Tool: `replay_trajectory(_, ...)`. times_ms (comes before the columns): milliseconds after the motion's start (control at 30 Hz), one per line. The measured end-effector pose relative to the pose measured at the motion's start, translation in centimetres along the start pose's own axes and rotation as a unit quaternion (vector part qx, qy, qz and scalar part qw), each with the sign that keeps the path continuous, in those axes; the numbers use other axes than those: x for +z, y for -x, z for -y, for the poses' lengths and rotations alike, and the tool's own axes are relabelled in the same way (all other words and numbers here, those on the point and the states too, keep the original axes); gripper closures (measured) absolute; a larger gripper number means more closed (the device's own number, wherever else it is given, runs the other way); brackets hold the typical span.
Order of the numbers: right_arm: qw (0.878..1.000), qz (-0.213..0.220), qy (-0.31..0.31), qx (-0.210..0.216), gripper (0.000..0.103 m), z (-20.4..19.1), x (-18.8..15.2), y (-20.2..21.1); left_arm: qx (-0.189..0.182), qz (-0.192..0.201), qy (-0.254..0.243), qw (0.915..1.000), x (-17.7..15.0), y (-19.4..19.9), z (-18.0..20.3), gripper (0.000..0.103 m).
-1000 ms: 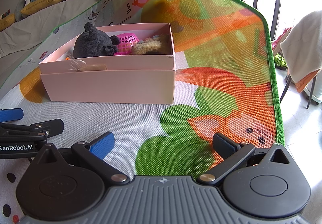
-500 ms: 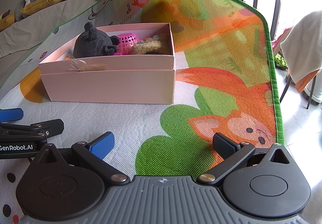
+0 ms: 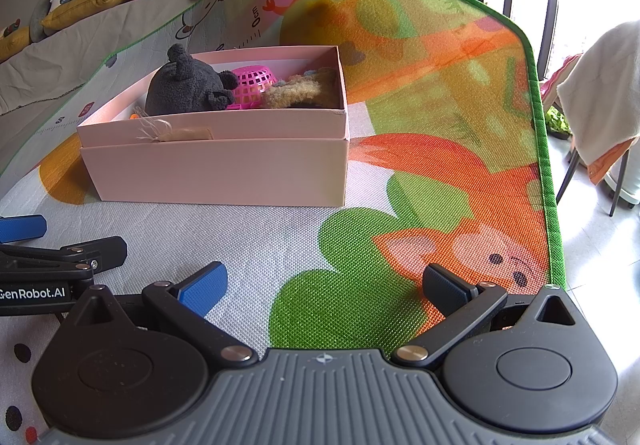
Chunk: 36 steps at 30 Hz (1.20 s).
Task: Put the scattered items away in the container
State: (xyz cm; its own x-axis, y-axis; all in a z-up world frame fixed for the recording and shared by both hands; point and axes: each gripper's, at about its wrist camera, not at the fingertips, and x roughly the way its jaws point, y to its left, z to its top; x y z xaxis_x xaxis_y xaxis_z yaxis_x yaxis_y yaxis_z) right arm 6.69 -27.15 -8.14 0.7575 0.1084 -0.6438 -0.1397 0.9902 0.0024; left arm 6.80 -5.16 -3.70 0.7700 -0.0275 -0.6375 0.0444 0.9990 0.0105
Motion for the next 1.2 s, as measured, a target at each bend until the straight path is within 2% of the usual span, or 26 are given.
replay_trajectory(833,1.0,0.0,0.0,0.0,0.0,-0.05,-0.02,-0.04,0.0,0.0,-0.002,1.0,-0.02,0.06,0.02,0.0)
replay_trajectory(1100,1.0,0.0,0.0,0.0,0.0,-0.04,-0.02,-0.03,-0.01,0.0,0.007,0.9999,0.09,0.12,-0.37,0.0)
replay_trajectory(1200,1.0,0.0,0.0,0.0,0.0,-0.04,-0.02,-0.03,-0.017,-0.012,0.0,0.9998,0.3,0.16,-0.48,0.0)
